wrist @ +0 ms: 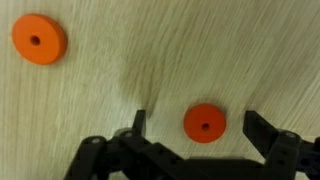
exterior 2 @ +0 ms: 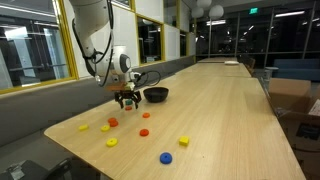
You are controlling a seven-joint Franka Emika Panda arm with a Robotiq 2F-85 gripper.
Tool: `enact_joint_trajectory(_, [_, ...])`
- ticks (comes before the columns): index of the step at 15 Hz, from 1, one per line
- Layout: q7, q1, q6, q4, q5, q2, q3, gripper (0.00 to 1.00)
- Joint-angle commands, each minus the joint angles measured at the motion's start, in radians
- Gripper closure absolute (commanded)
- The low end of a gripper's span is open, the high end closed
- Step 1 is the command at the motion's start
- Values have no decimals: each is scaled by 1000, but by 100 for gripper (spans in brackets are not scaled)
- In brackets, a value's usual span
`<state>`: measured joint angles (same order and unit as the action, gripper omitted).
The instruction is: Pick up some of the orange objects from the table and put them in the bowl
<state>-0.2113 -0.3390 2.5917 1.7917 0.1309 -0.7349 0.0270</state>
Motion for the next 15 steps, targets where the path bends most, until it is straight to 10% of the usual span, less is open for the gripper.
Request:
enact_joint_trajectory(1, [-5,10,53,29,-10,17,9,0])
enact_joint_trajectory(6, [-2,8,69,33,-10,16,9,0])
enact_joint_trajectory(7, [0,8,71,33,-9,16,8,25])
enact_joint_trajectory(15, [3,8,72,33,-8,23,11,79])
